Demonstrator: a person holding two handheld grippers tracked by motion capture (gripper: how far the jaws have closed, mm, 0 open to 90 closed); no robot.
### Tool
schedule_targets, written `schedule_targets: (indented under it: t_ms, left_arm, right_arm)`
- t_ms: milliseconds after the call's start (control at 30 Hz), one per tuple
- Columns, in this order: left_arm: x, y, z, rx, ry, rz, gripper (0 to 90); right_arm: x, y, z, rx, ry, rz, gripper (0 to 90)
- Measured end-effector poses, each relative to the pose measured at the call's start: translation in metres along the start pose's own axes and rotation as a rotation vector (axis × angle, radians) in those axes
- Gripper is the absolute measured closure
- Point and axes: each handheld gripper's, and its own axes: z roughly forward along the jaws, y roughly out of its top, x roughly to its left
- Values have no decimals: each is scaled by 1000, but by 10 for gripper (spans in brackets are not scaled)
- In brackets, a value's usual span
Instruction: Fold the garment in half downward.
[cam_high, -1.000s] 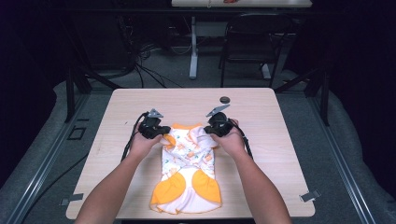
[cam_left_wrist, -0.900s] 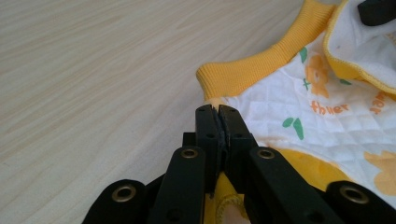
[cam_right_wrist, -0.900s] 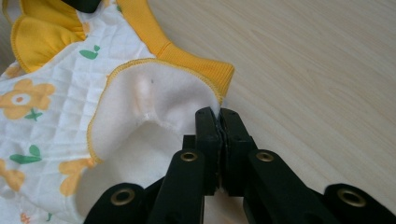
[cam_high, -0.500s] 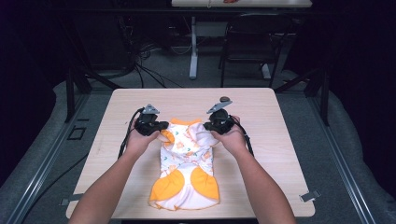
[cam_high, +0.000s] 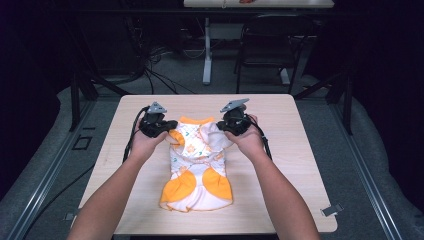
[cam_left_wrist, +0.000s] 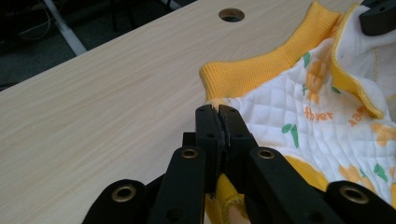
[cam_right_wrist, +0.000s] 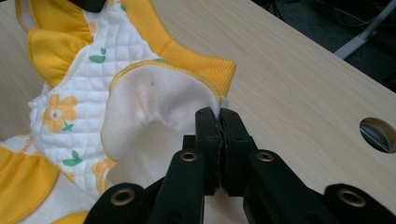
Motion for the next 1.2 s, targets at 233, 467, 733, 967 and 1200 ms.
schedule_targets:
  t_ms: [233, 467, 733, 967, 1200]
  left_arm:
    - [2, 11, -8, -31, 16, 1, 877]
    - [2, 22, -17, -67, 22, 16, 877]
    - [-1, 17, -14, -54, 22, 34, 876]
    - [-4, 9, -10, -42, 19, 47, 876]
    - [-9, 2, -7, -39, 1, 51, 875]
  right_arm:
    - [0, 14, -9, -25, -17, -17, 875]
    - [-2, 25, -20, -56, -39, -27, 875]
    - [0, 19, -17, -40, -40, -44, 874]
    - [4, 10, -14, -37, -23, -49, 875]
    - [8, -1, -15, -30, -6, -50, 875]
